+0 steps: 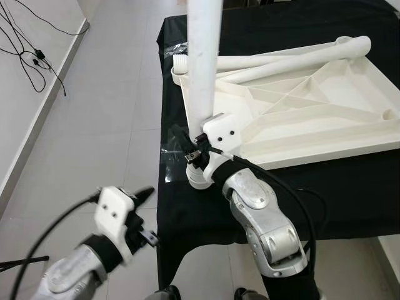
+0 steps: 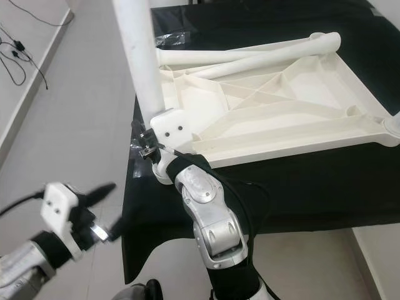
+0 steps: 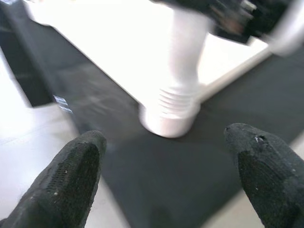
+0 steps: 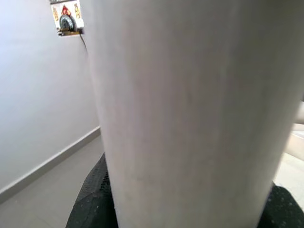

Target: Building children table

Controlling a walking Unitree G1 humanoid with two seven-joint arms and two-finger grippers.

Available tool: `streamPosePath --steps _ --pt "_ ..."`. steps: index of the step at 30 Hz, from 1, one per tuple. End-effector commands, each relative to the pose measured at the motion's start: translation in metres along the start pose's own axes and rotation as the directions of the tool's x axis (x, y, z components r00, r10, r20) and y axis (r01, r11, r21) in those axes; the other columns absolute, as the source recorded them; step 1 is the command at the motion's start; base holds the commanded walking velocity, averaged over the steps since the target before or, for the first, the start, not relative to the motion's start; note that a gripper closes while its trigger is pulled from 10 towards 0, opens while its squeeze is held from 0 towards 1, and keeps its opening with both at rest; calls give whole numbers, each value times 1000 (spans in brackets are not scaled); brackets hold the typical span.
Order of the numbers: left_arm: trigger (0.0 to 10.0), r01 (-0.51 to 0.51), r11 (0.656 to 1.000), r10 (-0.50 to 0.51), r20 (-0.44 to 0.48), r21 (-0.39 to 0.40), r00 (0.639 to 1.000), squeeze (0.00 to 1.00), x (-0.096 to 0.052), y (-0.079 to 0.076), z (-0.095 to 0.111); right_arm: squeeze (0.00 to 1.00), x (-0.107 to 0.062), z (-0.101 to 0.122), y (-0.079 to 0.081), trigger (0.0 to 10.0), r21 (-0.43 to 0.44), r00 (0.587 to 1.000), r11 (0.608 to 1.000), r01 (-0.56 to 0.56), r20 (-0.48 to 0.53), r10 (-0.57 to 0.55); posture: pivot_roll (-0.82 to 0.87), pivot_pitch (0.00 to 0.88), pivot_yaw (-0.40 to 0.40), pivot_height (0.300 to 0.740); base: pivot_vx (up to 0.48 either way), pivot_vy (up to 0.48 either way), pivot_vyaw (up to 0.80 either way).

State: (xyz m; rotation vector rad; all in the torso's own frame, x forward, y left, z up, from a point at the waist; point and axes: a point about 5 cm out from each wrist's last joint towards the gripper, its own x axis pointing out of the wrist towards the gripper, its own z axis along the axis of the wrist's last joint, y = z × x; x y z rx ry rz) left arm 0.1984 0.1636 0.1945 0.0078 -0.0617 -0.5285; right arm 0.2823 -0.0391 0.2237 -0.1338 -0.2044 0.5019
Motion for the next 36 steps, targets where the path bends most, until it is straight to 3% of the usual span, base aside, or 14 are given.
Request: streamPosePath --steps 1,7,10,12,14,19,22,24,25,27,30,31,35,36 --pt "10000 -36 999 36 13 -2 999 0 -4 11 7 0 -10 -56 1 10000 21 966 999 24 -260 -18 -6 254 43 740 0 0 0" --pt "10000 -66 998 63 132 20 989 0 1 33 40 0 -11 -58 3 10000 5 966 999 34 -258 -31 -4 242 46 740 0 0 0" --pt "10000 -32 998 21 204 52 979 0 8 44 68 0 -10 -60 5 10000 7 965 999 42 -258 -38 -4 228 52 740 0 0 0" --pt "10000 -20 998 7 212 58 977 0 9 45 72 0 -10 -61 6 10000 8 965 999 42 -258 -39 -3 227 53 740 0 0 0" --pt "10000 90 994 -102 220 64 970 1000 14 47 87 0 -9 -62 8 10000 10 965 999 42 -258 -37 -3 215 68 740 0 0 0" --pt "10000 220 972 -233 239 78 943 1000 20 49 109 0 -8 -63 11 10000 16 966 999 38 -256 -33 -4 207 75 740 0 0 0" --pt "10000 370 924 -383 257 100 887 1000 25 47 136 0 -8 -64 13 10000 18 967 999 33 -253 -28 -4 199 81 740 0 0 0" --pt "10000 370 924 -383 257 100 887 1000 25 47 136 0 -8 -64 13 10000 18 967 999 33 -253 -28 -4 199 81 740 0 0 0" --pt "10000 416 902 -431 254 113 866 1000 27 45 144 0 -8 -64 13 10000 19 967 999 33 -253 -27 -4 195 82 740 0 0 0" --pt "10000 559 818 -575 219 135 788 1000 36 35 158 0 -8 -65 15 10000 21 967 999 27 -253 -21 -8 193 84 740 0 0 0" --pt "10000 602 785 -619 203 144 759 1000 39 31 162 0 -8 -65 16 10000 22 967 999 25 -253 -19 -8 192 84 740 0 0 0" --pt "10000 641 747 -665 157 179 731 1000 48 27 166 0 -8 -65 16 10000 25 967 999 22 -254 -15 -11 194 86 740 0 0 0" --pt "10000 643 737 -672 116 211 732 1000 61 28 171 0 -8 -65 18 10000 27 968 999 20 -252 -12 -14 195 92 740 0 0 0" --pt "10000 634 743 -663 112 214 740 918 69 29 173 0 -8 -65 18 10000 28 968 999 18 -251 -10 -15 197 93 740 0 0 0"
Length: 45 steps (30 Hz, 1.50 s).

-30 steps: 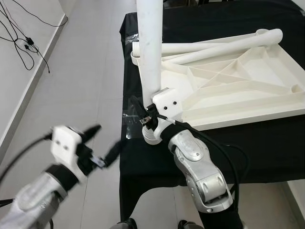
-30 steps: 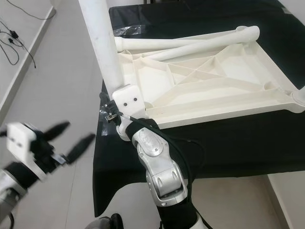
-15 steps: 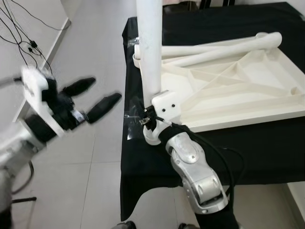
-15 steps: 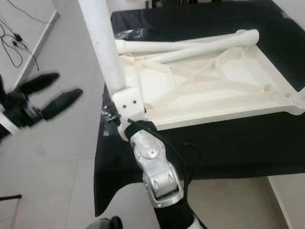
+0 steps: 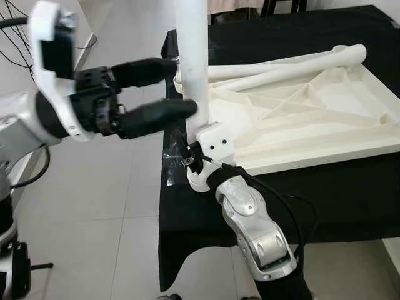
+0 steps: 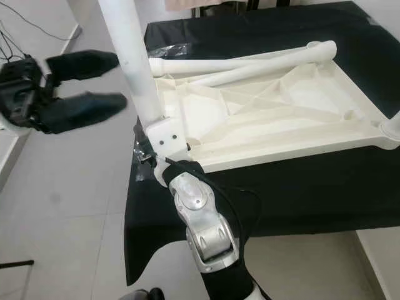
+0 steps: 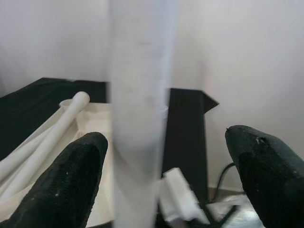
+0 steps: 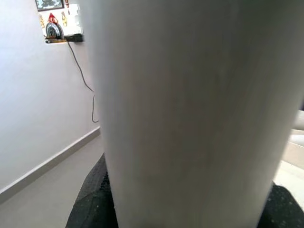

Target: Building children table

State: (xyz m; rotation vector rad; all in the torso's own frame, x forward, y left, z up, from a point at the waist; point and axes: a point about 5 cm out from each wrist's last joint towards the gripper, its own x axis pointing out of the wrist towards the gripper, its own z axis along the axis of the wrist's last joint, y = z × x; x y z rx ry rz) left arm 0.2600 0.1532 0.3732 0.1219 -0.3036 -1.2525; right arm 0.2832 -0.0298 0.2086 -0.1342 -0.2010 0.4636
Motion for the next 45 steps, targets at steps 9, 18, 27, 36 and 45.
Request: streamPosePath --steps 9,18,27,36,45 --pt "10000 -62 998 64 -42 31 997 0 23 32 -4 0 -10 -48 13 10000 32 969 997 -67 -237 73 -25 202 97 740 0 0 0" --pt "10000 -32 999 32 -20 6 999 0 34 40 -7 0 -9 -47 16 10000 6 965 995 -105 -241 103 -30 202 94 740 0 0 0" --pt "0 14 1000 -13 38 -18 999 0 41 30 -7 0 -3 -46 8 10000 -6 963 995 -101 -251 97 -34 200 81 740 0 0 0" --pt "0 7 1000 -5 43 -26 999 0 40 28 -10 561 4 -42 -3 10000 10 962 989 -150 -228 148 -36 198 77 740 0 0 0" --pt "0 7 999 -5 44 -36 999 0 37 24 -13 976 32 -2 -61 10000 -43 886 885 -463 -39 461 -35 199 72 740 0 0 0"
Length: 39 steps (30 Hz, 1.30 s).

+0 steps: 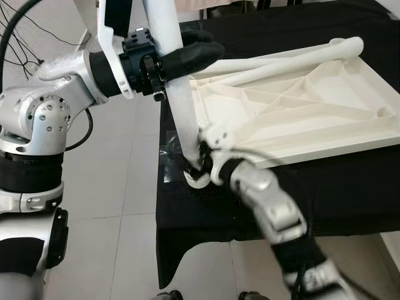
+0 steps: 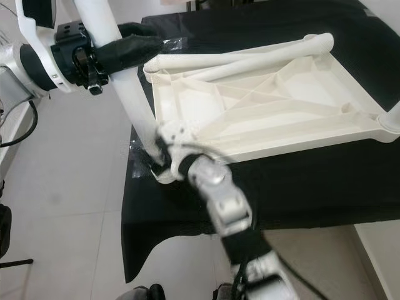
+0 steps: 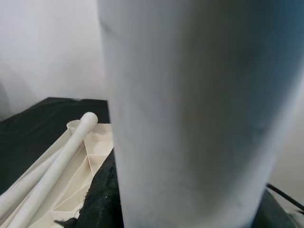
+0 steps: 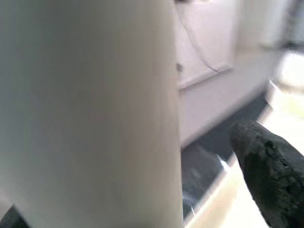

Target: Building children table

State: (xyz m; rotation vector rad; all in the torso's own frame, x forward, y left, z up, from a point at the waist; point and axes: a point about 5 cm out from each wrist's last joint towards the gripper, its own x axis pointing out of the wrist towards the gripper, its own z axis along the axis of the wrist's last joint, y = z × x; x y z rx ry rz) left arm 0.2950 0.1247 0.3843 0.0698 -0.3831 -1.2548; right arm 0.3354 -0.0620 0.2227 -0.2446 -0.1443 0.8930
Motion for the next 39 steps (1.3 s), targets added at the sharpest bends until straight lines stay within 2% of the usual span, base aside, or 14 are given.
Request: streamPosePath --steps 1,3,4,5,13,14,16,28,29,30,31,37,38,39 --pt "0 11 999 -13 -45 -43 999 0 -2 -3 -11 694 -5 0 -10 10000 -15 998 998 -68 14 68 -36 198 72 740 0 0 0" --pt "0 15 999 -17 -45 -46 999 0 -2 -3 -11 416 -5 3 -15 10000 -32 995 994 -103 15 103 -35 198 73 740 0 0 0" --pt "0 15 999 -17 -45 -46 999 0 -2 -3 -11 416 -5 3 -15 10000 -32 995 994 -103 15 103 -35 198 73 740 0 0 0" --pt "0 20 999 -23 -46 -49 999 0 -2 -4 -12 0 -5 8 -18 10000 -51 986 985 -163 21 165 -36 199 75 740 0 0 0" --pt "0 32 997 -35 -48 -63 998 0 0 -7 -15 0 2 12 -24 10000 -74 936 935 -348 26 351 -36 200 81 740 0 0 0" --pt "0 33 997 -36 -48 -65 998 0 0 -7 -16 0 4 11 -26 1098 -64 925 925 -375 35 378 -35 201 82 740 0 0 0" --pt "0 35 997 -38 -48 -67 998 0 1 -8 -16 0 7 9 -26 0 -46 910 911 -410 42 411 -35 200 82 740 0 0 0" --pt "0 25 997 -29 -48 -70 998 0 1 -2 -19 0 12 -5 -31 0 18 914 915 -404 48 403 -34 198 82 740 0 0 0" --pt "4392 25 997 -30 -58 -78 998 1000 1 -3 -21 0 12 -7 -32 0 15 918 919 -395 49 394 -38 196 84 740 0 0 0" --pt "4392 25 997 -30 -58 -78 998 1000 1 -3 -21 0 12 -7 -32 0 15 918 919 -395 49 394 -38 196 84 740 0 0 0" --pt "10000 25 996 -31 -66 -84 997 1000 1 -3 -23 0 12 -7 -33 0 13 920 921 -389 51 388 -38 196 84 740 0 0 0" --pt "10000 -17 996 12 -53 -84 999 1000 3 -2 -24 0 10 -18 -40 0 -2 964 965 -263 -22 263 -50 196 73 740 0 0 0" --pt "10000 -37 995 32 -52 -88 998 0 2 0 -23 0 11 -31 -37 0 43 993 997 65 -96 -61 -60 196 48 740 0 0 0" --pt "10000 -37 995 32 -52 -88 998 0 2 0 -23 0 11 -31 -37 0 43 993 997 65 -96 -61 -60 196 48 740 0 0 0"
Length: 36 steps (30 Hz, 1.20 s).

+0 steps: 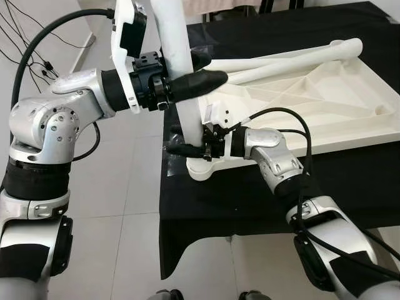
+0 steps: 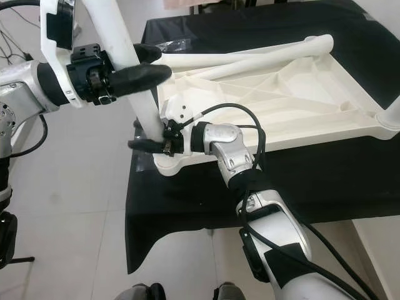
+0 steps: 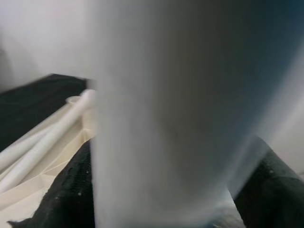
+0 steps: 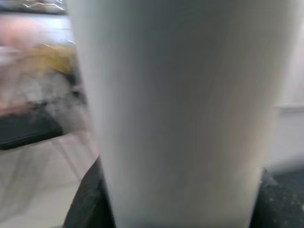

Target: Building children table

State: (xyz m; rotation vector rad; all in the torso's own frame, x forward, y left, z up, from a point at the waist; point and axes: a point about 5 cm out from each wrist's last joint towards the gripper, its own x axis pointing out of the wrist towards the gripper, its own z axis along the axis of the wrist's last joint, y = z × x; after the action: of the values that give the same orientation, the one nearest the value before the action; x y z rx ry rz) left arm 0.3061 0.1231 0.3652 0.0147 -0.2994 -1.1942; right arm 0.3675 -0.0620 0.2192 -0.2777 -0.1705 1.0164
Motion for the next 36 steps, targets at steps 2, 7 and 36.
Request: streamPosePath --steps 2,7,36 --pt "10000 10 1000 -10 -6 -17 1000 0 -1 -1 0 0 -20 -34 36 0 134 899 899 417 -205 -387 -56 213 58 740 0 0 0" --pt "10000 4 1000 -4 -18 -9 1000 0 0 1 -1 0 -18 -38 65 0 192 895 882 430 -217 -389 -54 203 62 740 0 0 0" --pt "10000 -350 936 349 -184 33 919 0 -98 -44 -49 0 -12 23 -3 0 314 953 927 -206 278 118 36 271 34 740 0 0 0"
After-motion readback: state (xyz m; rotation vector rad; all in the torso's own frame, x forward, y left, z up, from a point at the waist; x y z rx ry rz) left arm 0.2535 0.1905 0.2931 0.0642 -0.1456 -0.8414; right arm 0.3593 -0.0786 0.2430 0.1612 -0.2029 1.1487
